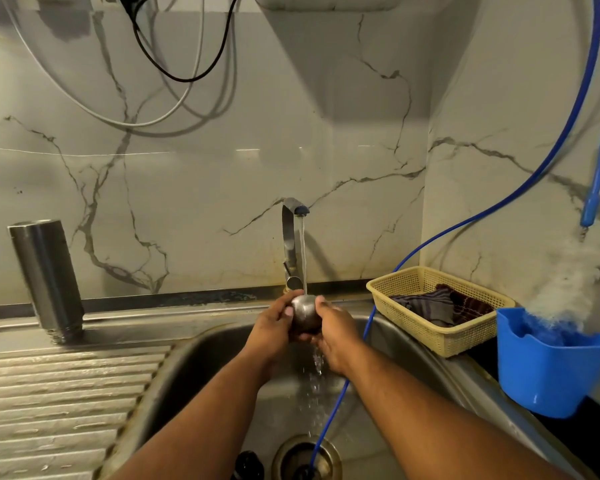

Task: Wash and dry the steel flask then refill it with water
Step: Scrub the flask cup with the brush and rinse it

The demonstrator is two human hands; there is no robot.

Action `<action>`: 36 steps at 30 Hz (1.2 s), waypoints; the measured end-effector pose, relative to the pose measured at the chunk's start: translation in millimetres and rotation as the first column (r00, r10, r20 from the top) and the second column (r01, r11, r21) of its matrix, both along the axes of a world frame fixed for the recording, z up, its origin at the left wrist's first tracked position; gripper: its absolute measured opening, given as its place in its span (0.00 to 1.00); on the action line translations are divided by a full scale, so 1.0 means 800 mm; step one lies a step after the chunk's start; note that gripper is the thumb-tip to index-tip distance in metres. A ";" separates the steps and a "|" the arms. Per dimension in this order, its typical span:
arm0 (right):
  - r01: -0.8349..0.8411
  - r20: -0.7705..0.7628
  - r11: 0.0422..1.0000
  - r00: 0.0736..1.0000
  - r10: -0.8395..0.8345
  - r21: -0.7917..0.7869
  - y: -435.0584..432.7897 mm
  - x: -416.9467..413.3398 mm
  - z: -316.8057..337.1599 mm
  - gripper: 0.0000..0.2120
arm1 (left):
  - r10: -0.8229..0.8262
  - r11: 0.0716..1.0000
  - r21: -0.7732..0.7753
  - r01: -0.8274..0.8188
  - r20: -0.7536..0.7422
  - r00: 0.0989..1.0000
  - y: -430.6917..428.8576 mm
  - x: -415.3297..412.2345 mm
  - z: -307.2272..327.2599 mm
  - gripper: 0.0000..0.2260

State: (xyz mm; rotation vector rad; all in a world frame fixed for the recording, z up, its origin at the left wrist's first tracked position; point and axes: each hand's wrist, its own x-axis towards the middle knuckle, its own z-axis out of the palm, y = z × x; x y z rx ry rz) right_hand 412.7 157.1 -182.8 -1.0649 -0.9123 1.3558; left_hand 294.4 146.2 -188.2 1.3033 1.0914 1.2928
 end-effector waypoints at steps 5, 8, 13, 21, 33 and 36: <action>-0.002 0.524 0.978 0.845 -0.110 0.209 0.012 0.011 -0.017 0.21 | -0.038 0.998 -0.053 0.038 0.019 0.999 -0.002 0.004 -0.002 0.23; -0.061 0.730 0.952 0.657 -0.189 0.301 0.010 0.016 -0.018 0.21 | -0.054 0.996 -0.072 0.043 -0.148 0.987 -0.002 0.001 -0.005 0.18; -0.053 0.778 0.914 0.546 -0.310 0.402 0.011 0.021 -0.027 0.37 | 0.002 0.990 -0.137 -0.040 -0.269 0.963 -0.006 -0.007 -0.016 0.17; -0.106 0.839 0.906 0.433 -0.329 0.410 0.009 0.019 -0.025 0.37 | -0.010 0.989 -0.142 -0.030 -0.272 0.962 -0.009 -0.002 -0.011 0.13; -0.127 0.848 0.901 0.412 -0.333 0.415 0.007 0.013 -0.027 0.36 | -0.024 0.990 -0.143 -0.008 -0.226 0.974 -0.010 -0.002 -0.010 0.12; -0.151 0.855 0.893 0.392 -0.338 0.423 0.008 0.012 -0.027 0.36 | -0.007 0.988 -0.152 -0.025 -0.211 0.977 -0.010 -0.002 -0.009 0.12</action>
